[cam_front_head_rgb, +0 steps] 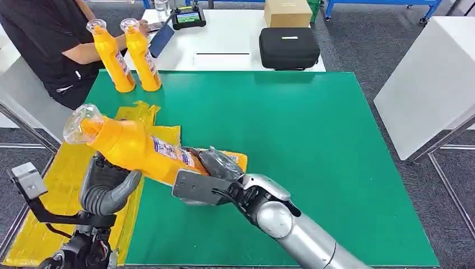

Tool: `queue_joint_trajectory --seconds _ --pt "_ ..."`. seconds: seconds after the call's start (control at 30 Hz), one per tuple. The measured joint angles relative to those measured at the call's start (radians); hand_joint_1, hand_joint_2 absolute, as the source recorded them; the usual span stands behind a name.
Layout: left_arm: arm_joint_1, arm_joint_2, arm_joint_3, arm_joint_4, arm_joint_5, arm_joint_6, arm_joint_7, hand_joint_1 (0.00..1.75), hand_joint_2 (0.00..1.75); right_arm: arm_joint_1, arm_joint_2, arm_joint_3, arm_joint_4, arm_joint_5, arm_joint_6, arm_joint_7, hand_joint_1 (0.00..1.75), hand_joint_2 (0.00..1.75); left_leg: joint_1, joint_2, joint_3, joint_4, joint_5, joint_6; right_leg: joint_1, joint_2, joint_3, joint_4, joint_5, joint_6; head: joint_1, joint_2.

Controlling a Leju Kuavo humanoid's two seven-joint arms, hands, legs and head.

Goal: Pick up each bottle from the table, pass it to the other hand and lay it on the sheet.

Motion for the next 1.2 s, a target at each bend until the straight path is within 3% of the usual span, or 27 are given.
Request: queue_joint_trajectory --seconds 0.47,1.07,1.1,1.13,1.17,1.2 --pt "0.054 0.0 0.016 -0.037 0.023 -0.026 0.011 0.0 1.75 -0.007 0.028 0.044 0.045 0.02 0.032 -0.007 1.75 1.75 0.0 0.0 0.0 0.0 0.0 0.0 0.0 0.0 0.0 0.0 0.0 0.0 0.0 0.0" --pt "0.0 -0.007 -0.045 -0.039 0.062 -0.095 0.079 0.0 1.75 -0.033 0.084 0.042 0.088 0.041 0.06 0.016 1.75 1.75 0.0 0.0 0.0 0.0 0.0 0.0 0.0 0.0 0.0 0.0 0.0 0.0 0.0 0.0" --pt "-0.002 -0.007 -0.045 -0.037 0.061 -0.094 0.077 0.37 1.75 -0.034 0.088 0.042 0.088 0.045 0.063 0.02 1.75 1.75 0.0 0.0 0.0 0.0 0.0 0.0 0.0 0.0 0.0 0.0 0.0 0.0 0.0 0.0" --pt "-0.004 -0.007 -0.046 -0.036 0.059 -0.092 0.074 1.61 1.75 -0.036 0.091 0.043 0.088 0.047 0.066 0.023 1.75 1.75 0.0 0.0 0.0 0.0 0.0 0.0 0.0 0.0 0.0 0.0 0.0 0.0 0.0 0.0" --pt "-0.007 -0.006 -0.047 -0.035 0.056 -0.089 0.071 1.75 1.75 -0.041 0.093 0.043 0.088 0.048 0.073 0.026 1.75 1.75 0.0 0.0 0.0 0.0 0.0 0.0 0.0 0.0 0.0 0.0 0.0 0.0 0.0 0.0" --pt "-0.01 -0.006 -0.048 -0.035 0.051 -0.084 0.066 1.75 1.75 -0.047 0.095 0.043 0.088 0.047 0.077 0.028 1.75 1.75 0.0 0.0 0.0 0.0 0.0 0.0 0.0 0.0 0.0 0.0 0.0 0.0 0.0 0.0"
